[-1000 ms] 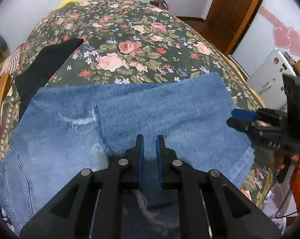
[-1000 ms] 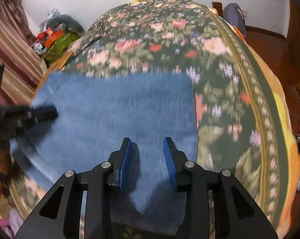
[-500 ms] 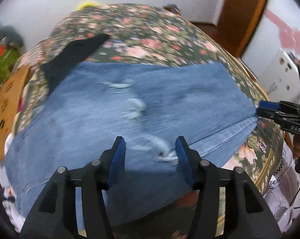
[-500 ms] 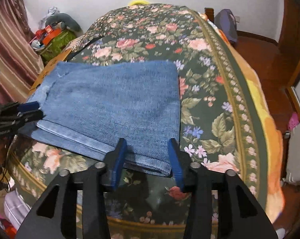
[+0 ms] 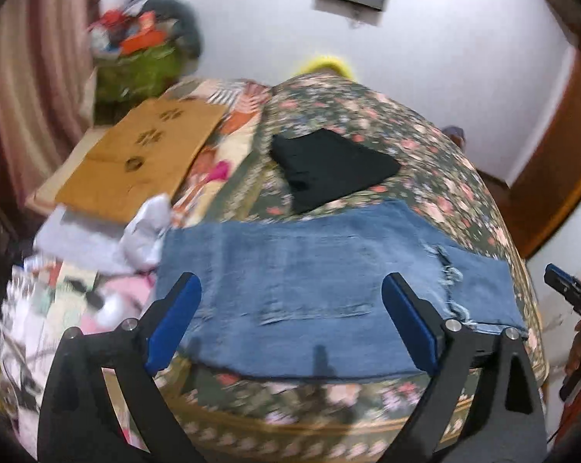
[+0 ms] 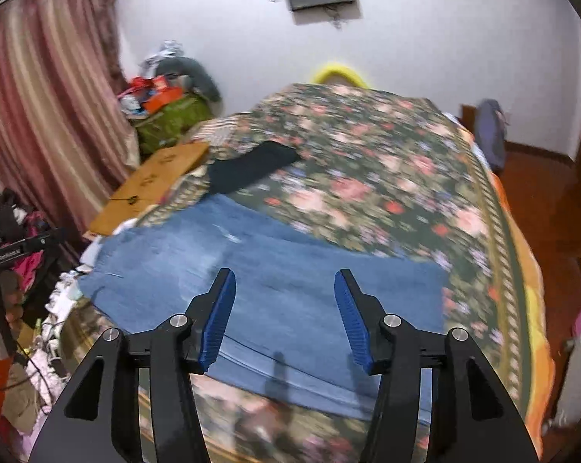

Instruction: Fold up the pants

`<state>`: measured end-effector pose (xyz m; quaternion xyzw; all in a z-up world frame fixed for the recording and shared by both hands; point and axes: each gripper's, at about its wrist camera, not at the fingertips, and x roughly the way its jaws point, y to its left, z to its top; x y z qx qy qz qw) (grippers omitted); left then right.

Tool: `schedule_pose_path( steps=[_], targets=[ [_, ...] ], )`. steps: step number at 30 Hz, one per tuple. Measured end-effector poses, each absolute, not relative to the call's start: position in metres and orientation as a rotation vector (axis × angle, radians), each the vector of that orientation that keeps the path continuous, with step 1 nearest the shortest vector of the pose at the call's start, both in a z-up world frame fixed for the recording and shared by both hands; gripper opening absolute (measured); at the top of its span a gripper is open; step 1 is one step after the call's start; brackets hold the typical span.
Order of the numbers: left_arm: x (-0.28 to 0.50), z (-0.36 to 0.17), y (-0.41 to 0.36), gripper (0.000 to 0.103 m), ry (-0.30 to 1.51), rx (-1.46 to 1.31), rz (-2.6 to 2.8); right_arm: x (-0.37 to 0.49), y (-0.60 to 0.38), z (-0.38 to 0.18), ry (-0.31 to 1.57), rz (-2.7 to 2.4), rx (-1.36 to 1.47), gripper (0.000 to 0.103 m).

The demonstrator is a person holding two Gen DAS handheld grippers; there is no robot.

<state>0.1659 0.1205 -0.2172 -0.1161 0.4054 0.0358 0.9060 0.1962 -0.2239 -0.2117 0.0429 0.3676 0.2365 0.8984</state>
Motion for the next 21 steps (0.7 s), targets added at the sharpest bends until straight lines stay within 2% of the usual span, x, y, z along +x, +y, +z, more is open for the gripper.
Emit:
schedule_pose_path(
  steps=[6,15,21],
  targets=[
    [0.144,-0.258,0.173,0.096,0.928,-0.407,0.104,0.198,-0.153,-0.215,0.771,0.602,0.02,0.05],
    [0.139,-0.333,0.188,0.095,1.101,-0.691,-0.061,0.208,-0.079,-0.252,0.88,0.662,-0.099,0.05],
    [0.151,-0.345,0.182,0.096,1.1,-0.741,-0.128,0.22,-0.062,-0.286,1.01,0.661,-0.152,0.052]
  ],
)
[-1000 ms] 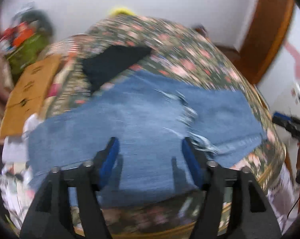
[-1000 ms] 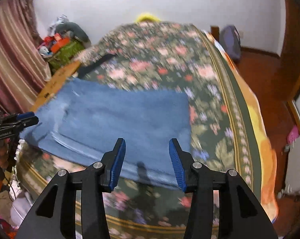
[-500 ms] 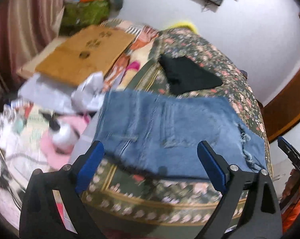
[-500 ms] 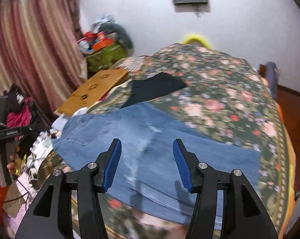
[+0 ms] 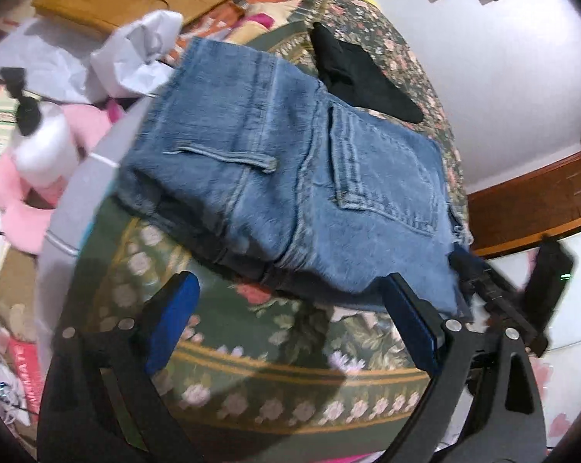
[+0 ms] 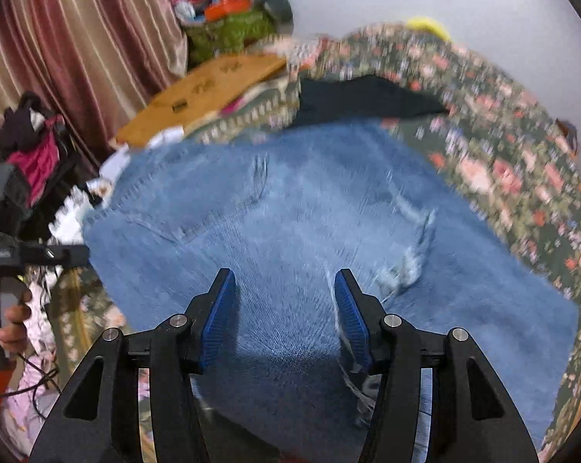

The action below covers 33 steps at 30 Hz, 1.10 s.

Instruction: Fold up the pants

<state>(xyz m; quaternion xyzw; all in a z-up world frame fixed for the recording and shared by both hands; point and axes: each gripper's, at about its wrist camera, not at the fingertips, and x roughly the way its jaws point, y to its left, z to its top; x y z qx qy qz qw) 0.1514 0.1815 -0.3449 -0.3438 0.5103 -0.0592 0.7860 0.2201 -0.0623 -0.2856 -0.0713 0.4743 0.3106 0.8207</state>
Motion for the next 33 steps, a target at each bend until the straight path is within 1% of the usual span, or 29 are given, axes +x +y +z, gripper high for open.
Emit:
schedule_pose_path(
  steps=[2,5,10,11,12,14,15,18,20,25,27,29,33],
  targets=[
    [0.16,-0.352,0.182,0.096,1.102,-0.794,-0.146,0.218,-0.063,-0.284,1.006,0.669,-0.162,0.052],
    [0.169,-0.358,0.184,0.101,1.104,-0.838,-0.136,0.217,-0.064,-0.284,1.01,0.677,-0.158,0.053],
    [0.18,-0.359,0.178,0.1,1.084,-0.817,-0.037,0.217,-0.065,-0.287,1.01,0.689,-0.141,0.053],
    [0.182,-0.357,0.176,0.091,1.081,-0.802,0.0,0.217,-0.067,-0.287,1.01,0.692,-0.134,0.053],
    [0.182,-0.356,0.178,0.075,1.081,-0.78,0.037,0.218,-0.065,-0.287,1.01,0.694,-0.133,0.053],
    [0.184,-0.354,0.178,0.066,1.081,-0.758,0.072,0.218,-0.064,-0.287,1.008,0.697,-0.134,0.053],
    [0.183,-0.354,0.182,0.056,1.072,-0.768,0.088,0.218,-0.065,-0.287,1.008,0.698,-0.133,0.053],
    [0.183,-0.355,0.193,0.044,1.062,-0.798,0.08,0.218,-0.067,-0.288,1.008,0.705,-0.123,0.053],
    [0.182,-0.348,0.191,0.039,1.046,-0.762,0.086,0.217,-0.068,-0.287,1.008,0.705,-0.114,0.053],
    [0.187,-0.308,0.161,0.026,0.975,-0.505,0.144,0.215,-0.084,-0.276,0.996,0.683,-0.034,0.052],
    [0.189,-0.284,0.144,0.016,0.924,-0.391,0.143,0.211,-0.1,-0.263,0.957,0.67,0.018,0.052],
    [0.19,-0.261,0.13,0.015,0.873,-0.3,0.144,0.207,-0.12,-0.249,0.905,0.639,0.052,0.052],
    [0.192,-0.218,0.11,0.014,0.765,-0.224,0.1,0.202,-0.164,-0.232,0.851,0.557,0.099,0.052]
  ],
)
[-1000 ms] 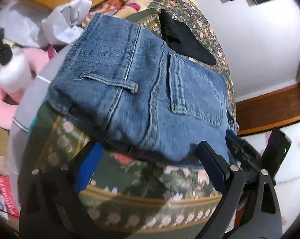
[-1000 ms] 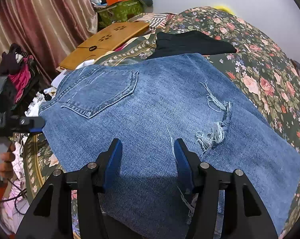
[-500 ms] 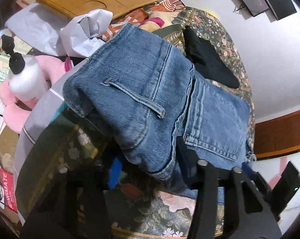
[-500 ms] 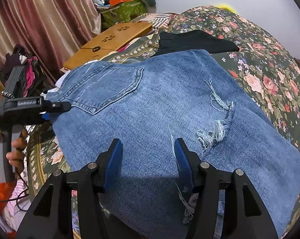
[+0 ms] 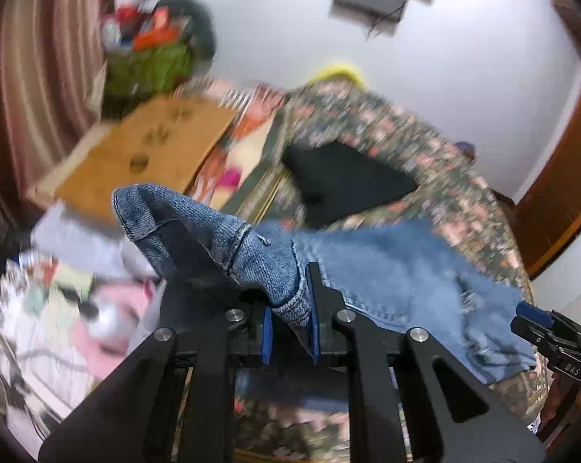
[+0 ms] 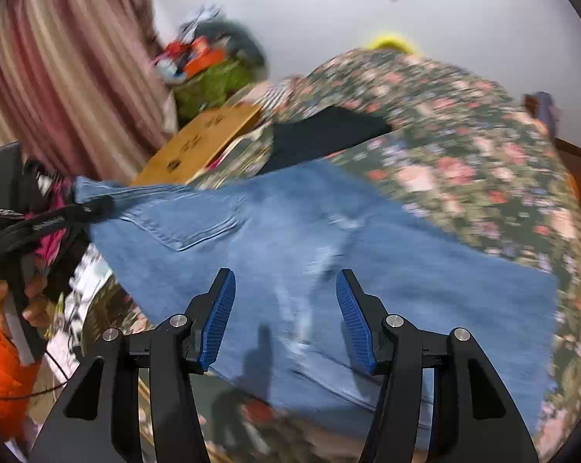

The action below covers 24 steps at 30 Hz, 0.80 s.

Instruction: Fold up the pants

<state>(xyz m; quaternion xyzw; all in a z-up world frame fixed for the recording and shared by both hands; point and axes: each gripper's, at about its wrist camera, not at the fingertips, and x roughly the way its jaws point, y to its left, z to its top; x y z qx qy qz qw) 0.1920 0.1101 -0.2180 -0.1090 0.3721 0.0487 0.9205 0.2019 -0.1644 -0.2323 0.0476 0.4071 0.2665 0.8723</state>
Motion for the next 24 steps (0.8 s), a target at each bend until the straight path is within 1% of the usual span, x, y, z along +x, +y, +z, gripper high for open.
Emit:
schedule_pose_path(
  steps=[3,5,7,9,13,14,17,18,19,20,21,22,23,24],
  targets=[
    [0.198,-0.187,0.088,0.014,0.701,-0.17,0.055,0.199,-0.201,-0.231,0.836,0.47,0.119,0.052],
    [0.206,-0.176,0.08,0.014,0.722,-0.187,0.025,0.197,-0.225,-0.236,0.848,0.422,0.148,0.052],
    [0.211,-0.178,0.081,0.014,0.739,-0.212,0.046,0.194,-0.242,-0.24,0.855,0.399,0.182,0.052],
    [0.214,-0.188,0.09,0.014,0.779,-0.229,0.087,0.188,-0.251,-0.245,0.87,0.394,0.196,0.052],
    [0.211,-0.234,0.129,0.015,0.922,-0.33,0.159,0.184,-0.252,-0.255,0.901,0.407,0.175,0.052],
    [0.209,-0.251,0.141,0.017,0.976,-0.372,0.157,0.186,-0.25,-0.259,0.912,0.412,0.169,0.052],
    [0.2,-0.291,0.168,0.019,1.105,-0.534,0.102,0.189,-0.242,-0.269,0.94,0.425,0.159,0.052],
    [0.197,-0.3,0.172,0.02,1.123,-0.577,0.084,0.186,-0.241,-0.271,0.94,0.43,0.157,0.052],
    [0.193,-0.307,0.175,0.023,1.134,-0.612,0.065,0.187,-0.237,-0.271,0.939,0.436,0.154,0.052],
    [0.189,-0.313,0.177,0.03,1.147,-0.631,0.058,0.187,-0.234,-0.272,0.938,0.442,0.152,0.052],
    [0.186,-0.316,0.177,0.044,1.163,-0.636,0.062,0.188,-0.232,-0.274,0.939,0.446,0.151,0.052],
    [0.185,-0.317,0.175,0.053,1.172,-0.635,0.068,0.189,-0.23,-0.275,0.943,0.452,0.15,0.052],
    [0.181,-0.318,0.175,0.065,1.171,-0.638,0.082,0.189,-0.226,-0.275,0.946,0.456,0.147,0.052],
    [0.176,-0.317,0.176,0.067,1.158,-0.645,0.085,0.19,-0.223,-0.275,0.947,0.46,0.141,0.052]
  ],
)
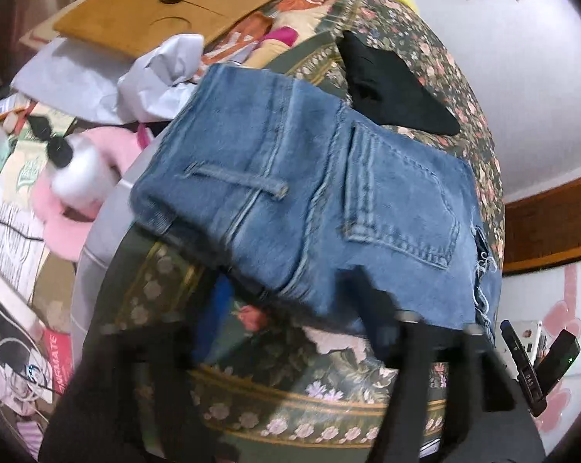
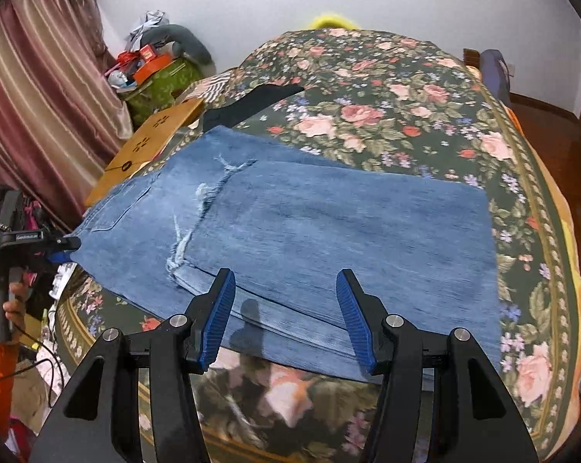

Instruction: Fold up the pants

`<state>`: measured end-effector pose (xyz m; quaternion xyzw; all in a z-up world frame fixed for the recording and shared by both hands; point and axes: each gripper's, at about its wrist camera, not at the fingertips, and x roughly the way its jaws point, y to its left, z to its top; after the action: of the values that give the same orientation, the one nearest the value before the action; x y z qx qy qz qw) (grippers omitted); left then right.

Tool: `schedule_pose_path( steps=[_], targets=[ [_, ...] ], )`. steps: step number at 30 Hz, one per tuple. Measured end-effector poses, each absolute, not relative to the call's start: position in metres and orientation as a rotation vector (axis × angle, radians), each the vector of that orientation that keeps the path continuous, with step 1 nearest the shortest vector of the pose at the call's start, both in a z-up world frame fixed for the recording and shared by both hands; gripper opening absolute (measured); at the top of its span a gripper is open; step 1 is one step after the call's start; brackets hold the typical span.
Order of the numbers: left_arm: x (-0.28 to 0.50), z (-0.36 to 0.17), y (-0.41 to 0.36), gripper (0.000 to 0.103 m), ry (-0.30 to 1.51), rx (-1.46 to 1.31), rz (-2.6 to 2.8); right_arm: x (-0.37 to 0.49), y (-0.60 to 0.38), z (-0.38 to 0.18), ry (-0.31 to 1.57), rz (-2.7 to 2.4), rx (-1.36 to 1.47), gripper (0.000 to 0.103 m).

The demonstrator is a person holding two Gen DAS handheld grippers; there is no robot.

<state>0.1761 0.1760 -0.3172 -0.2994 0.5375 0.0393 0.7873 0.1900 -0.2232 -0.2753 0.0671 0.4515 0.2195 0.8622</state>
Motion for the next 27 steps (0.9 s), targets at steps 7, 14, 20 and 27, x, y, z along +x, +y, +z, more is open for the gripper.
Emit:
schedule_pose_path(
  steps=[7,14,20,27],
  targets=[
    [0.176,-0.353,0.183,0.071,1.213,-0.819,0.025,0.199,-0.205,-0.284,0.969,0.478,0.105,0.052],
    [0.194,-0.366,0.168,0.098,1.098,-0.84,0.055,0.206,-0.192,-0.296,0.996,0.485,0.013,0.053],
    [0.2,-0.36,0.174,0.052,1.022,-0.863,0.079,0.207,-0.194,-0.297,0.998,0.504,0.027,0.053],
    [0.205,-0.305,0.133,0.02,0.938,-0.491,0.156,0.206,-0.197,-0.293,0.984,0.484,0.074,0.052]
  ],
)
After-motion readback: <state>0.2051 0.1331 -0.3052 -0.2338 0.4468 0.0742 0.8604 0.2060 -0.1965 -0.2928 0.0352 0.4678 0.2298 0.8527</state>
